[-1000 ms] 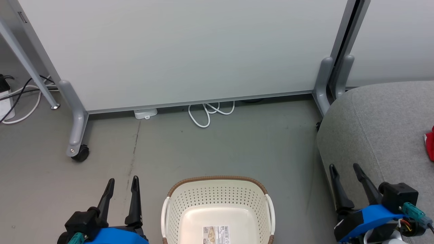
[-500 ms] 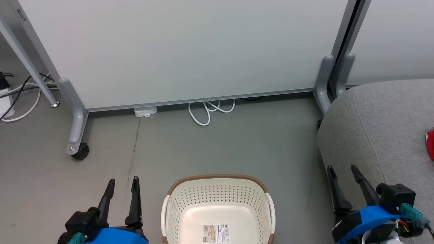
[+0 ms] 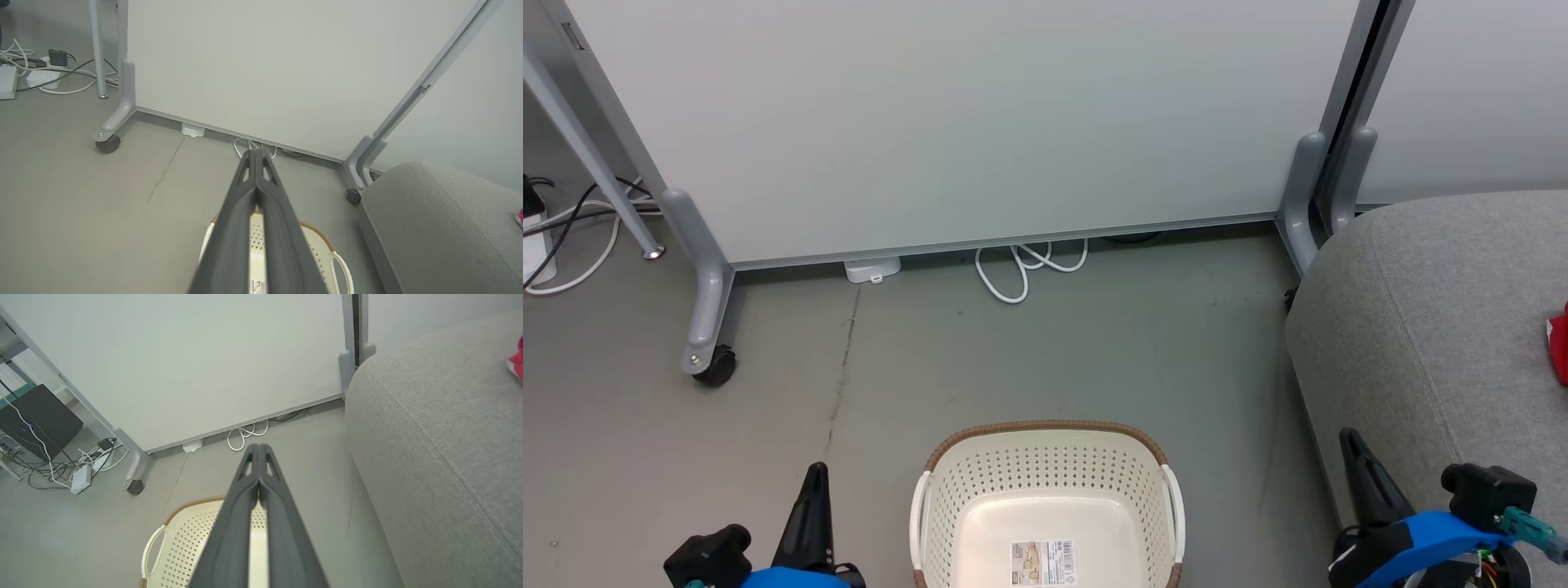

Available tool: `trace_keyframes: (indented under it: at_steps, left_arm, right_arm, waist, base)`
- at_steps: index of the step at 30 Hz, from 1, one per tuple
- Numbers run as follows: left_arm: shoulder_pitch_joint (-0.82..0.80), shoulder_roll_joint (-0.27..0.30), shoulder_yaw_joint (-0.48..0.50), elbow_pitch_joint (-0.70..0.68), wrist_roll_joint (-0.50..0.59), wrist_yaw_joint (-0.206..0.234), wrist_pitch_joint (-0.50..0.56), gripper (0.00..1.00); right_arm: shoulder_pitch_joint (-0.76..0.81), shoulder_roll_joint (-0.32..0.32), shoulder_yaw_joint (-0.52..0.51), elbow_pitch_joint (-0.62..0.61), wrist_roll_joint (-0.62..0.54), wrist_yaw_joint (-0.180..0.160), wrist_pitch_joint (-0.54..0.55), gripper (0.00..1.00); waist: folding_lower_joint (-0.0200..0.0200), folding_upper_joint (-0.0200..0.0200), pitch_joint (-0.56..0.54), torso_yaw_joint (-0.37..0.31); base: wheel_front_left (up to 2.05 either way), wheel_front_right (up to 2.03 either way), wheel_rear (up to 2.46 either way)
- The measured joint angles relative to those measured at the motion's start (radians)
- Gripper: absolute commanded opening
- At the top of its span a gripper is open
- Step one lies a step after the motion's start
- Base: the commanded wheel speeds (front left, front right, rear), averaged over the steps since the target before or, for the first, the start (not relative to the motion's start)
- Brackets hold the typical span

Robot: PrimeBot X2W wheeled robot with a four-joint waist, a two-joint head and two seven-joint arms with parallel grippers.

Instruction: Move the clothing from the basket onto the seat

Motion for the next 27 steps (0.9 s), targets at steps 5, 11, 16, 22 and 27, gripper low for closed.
trace_keyframes:
  at_steps: [5,11,16,22,27]
  left_arm:
    - [-0.004,-0.001,0.015,-0.007,-0.082,0.000,0.022,0.00]
    - [-0.011,-0.002,0.026,-0.016,-0.173,0.000,0.048,0.00]
    - [-0.020,-0.003,0.037,-0.022,-0.246,0.000,0.069,0.00]
    - [-0.029,-0.004,0.051,-0.030,-0.327,0.000,0.091,0.00]
    - [-0.037,-0.004,0.061,-0.037,-0.402,0.000,0.113,0.00]
  right_arm:
    - [-0.001,0.000,-0.003,-0.004,0.088,0.000,0.011,0.00]
    - [-0.002,0.000,-0.007,-0.008,0.190,0.000,0.023,0.00]
    - [-0.003,0.000,-0.011,-0.012,0.268,0.000,0.033,0.00]
    - [-0.006,0.000,-0.016,-0.014,0.357,0.000,0.048,0.00]
    - [-0.015,0.000,-0.020,-0.017,0.441,0.000,0.059,0.00]
  waist:
    - [0.0000,0.0000,0.000,-0.002]
    - [0.0000,0.0000,-0.001,-0.005]
    - [0.0000,0.0000,-0.001,-0.007]
    - [0.0000,0.0000,-0.002,-0.010]
    - [0.0000,-0.0001,-0.002,-0.012]
  base:
    - [0.00,0.00,0.00]
    - [0.00,0.00,0.00]
    - [0.00,0.00,0.00]
    - [0.00,0.00,0.00]
    - [0.00,0.00,0.00]
